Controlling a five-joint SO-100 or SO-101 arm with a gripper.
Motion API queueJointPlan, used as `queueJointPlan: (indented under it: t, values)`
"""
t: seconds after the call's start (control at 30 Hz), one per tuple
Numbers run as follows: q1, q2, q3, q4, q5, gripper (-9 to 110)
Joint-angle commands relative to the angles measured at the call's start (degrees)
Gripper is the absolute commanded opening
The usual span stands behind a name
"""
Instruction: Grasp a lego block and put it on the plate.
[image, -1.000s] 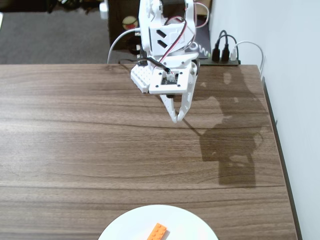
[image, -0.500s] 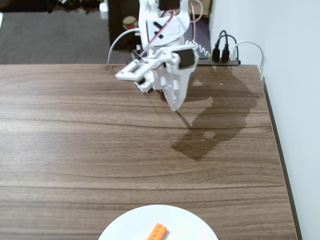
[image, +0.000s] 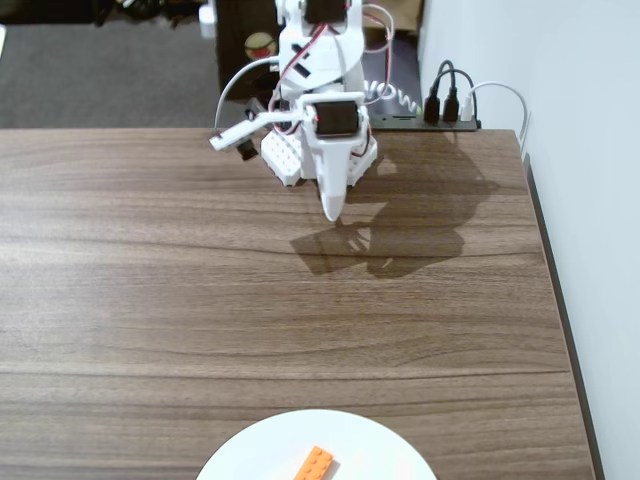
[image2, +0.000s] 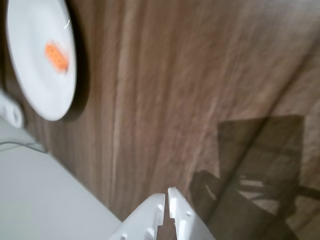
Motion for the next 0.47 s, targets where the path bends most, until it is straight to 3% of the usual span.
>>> queueJointPlan:
  t: [0.0,0.43]
  values:
    - [0.3,2.1,1.3,-0.2,0.4,1]
    - [0.6,4.8,7.6,-0.2,1.1,1]
